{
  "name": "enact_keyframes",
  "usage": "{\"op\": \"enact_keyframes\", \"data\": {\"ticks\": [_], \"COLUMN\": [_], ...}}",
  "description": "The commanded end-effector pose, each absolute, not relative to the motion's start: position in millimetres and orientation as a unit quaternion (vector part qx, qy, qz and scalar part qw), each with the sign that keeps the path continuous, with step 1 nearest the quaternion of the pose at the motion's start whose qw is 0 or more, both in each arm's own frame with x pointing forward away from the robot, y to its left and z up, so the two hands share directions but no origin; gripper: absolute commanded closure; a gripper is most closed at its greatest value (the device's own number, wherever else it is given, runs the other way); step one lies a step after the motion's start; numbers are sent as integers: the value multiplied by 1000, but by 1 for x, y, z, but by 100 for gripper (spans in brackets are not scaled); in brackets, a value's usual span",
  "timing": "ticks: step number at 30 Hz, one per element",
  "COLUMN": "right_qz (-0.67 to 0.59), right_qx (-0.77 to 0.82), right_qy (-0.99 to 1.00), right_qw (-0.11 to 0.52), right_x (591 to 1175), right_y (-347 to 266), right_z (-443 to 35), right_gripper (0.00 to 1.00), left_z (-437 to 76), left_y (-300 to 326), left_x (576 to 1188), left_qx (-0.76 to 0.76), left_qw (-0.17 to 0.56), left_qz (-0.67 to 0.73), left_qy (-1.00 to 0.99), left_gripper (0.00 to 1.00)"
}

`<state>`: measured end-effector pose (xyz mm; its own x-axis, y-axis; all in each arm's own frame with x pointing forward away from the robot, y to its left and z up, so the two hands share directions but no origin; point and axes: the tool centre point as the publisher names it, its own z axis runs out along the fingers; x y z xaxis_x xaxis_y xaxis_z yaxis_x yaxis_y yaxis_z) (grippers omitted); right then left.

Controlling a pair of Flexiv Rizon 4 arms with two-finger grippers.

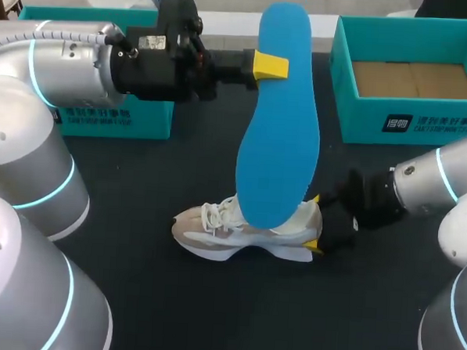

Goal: Take the shoe out of the shoebox, open the shoe tongue, remove and reinsert the insole, then place the shoe into the shoebox

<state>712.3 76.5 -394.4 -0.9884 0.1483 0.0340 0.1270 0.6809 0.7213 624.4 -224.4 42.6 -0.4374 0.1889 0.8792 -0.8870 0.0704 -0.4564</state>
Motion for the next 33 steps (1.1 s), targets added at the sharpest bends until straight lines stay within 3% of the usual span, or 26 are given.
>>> {"op": "enact_keyframes", "data": {"ticks": [1, 9, 19, 33], "right_qz": [345, 260, 140, 157], "right_qx": [76, 87, 104, 101], "right_qy": [936, 962, 985, 982], "right_qw": [11, -8, 17, 29], "right_x": [704, 699, 700, 698], "right_y": [69, 61, 73, 76], "right_z": [-374, -355, -338, -340], "right_gripper": [0, 0, 0, 0], "left_z": [42, 42, 42, 42], "left_y": [-227, -227, -227, -227], "left_x": [624, 624, 624, 624], "left_qx": [299, 299, 299, 299], "left_qw": [438, 438, 438, 438], "left_qz": [613, 613, 613, 613], "left_qy": [-585, -585, -585, -585], "left_gripper": [100, 100, 100, 100]}}
